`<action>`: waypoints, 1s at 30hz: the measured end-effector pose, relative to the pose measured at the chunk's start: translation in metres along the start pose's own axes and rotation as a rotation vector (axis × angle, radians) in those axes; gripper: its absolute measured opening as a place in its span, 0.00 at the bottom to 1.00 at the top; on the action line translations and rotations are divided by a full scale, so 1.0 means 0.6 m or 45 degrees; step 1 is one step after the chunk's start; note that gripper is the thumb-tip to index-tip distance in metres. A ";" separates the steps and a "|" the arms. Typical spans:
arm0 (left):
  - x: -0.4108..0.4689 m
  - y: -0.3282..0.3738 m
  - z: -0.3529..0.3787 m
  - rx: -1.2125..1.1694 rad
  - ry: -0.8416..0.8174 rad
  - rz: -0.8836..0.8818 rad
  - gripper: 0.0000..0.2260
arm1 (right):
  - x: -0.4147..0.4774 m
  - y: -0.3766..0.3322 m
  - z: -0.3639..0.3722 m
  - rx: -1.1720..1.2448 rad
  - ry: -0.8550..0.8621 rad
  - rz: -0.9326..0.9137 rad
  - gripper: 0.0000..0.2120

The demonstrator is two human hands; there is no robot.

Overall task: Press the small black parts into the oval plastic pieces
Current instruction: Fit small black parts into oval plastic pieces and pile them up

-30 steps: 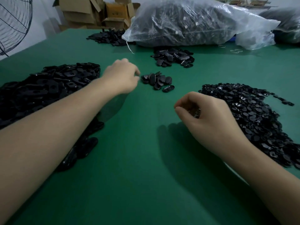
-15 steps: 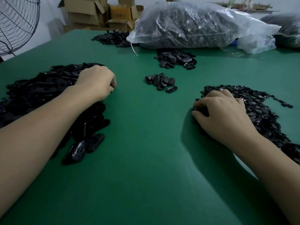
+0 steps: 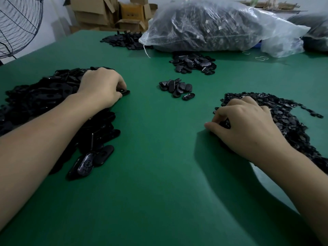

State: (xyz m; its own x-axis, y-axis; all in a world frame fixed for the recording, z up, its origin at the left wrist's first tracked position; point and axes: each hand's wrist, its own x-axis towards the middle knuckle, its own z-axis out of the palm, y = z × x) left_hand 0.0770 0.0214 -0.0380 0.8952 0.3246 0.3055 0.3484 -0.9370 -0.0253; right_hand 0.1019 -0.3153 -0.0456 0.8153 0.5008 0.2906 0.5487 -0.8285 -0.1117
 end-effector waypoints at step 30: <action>-0.245 0.117 -0.050 -1.697 -0.323 0.099 0.14 | -0.006 -0.005 -0.029 0.158 -0.224 -0.175 0.03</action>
State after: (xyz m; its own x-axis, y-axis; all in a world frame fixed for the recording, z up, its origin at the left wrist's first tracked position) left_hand -0.0382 -0.0961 -0.0562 0.9765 0.1448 0.1597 -0.1068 -0.3189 0.9417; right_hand 0.0941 -0.3191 -0.0295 0.7449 0.6518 0.1423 0.6665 -0.7177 -0.2016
